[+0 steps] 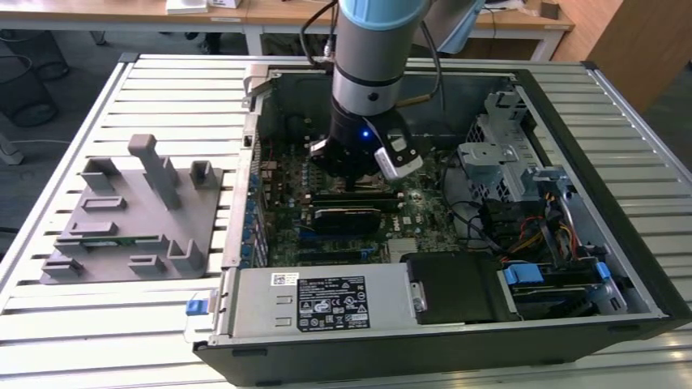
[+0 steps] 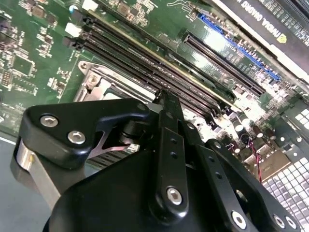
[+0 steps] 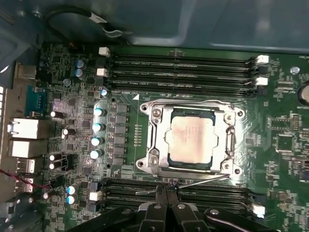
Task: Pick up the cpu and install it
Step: 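Install the second cpu locking lever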
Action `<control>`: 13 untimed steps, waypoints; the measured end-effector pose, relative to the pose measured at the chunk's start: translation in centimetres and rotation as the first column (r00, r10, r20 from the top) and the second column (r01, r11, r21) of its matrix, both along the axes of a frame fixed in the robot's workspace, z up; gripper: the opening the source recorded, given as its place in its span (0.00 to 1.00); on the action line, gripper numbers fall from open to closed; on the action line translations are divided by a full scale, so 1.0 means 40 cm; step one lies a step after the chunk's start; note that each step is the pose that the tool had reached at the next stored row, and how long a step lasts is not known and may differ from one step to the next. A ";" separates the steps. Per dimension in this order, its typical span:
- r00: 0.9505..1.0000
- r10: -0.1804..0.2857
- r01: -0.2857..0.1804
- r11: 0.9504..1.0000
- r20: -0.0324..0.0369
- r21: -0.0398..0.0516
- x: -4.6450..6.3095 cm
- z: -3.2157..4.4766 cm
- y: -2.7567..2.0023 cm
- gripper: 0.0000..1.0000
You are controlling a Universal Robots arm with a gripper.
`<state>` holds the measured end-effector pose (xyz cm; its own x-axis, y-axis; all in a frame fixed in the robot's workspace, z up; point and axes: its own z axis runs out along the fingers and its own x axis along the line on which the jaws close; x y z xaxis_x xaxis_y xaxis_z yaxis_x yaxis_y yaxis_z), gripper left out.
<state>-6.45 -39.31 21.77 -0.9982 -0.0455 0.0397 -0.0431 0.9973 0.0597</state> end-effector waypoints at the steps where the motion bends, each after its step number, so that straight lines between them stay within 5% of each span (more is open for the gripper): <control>1: 1.000 0.000 0.000 1.000 0.000 0.001 -0.001 -0.003 0.000 0.11; 9: 1.000 0.000 0.000 1.000 0.000 0.031 -0.010 -0.018 -0.010 0.11; 13: 1.000 0.000 0.000 0.999 0.000 0.035 -0.014 -0.020 -0.017 0.11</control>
<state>-7.00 -39.97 20.96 -0.9982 -0.0470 0.0380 -0.0432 0.9946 0.0948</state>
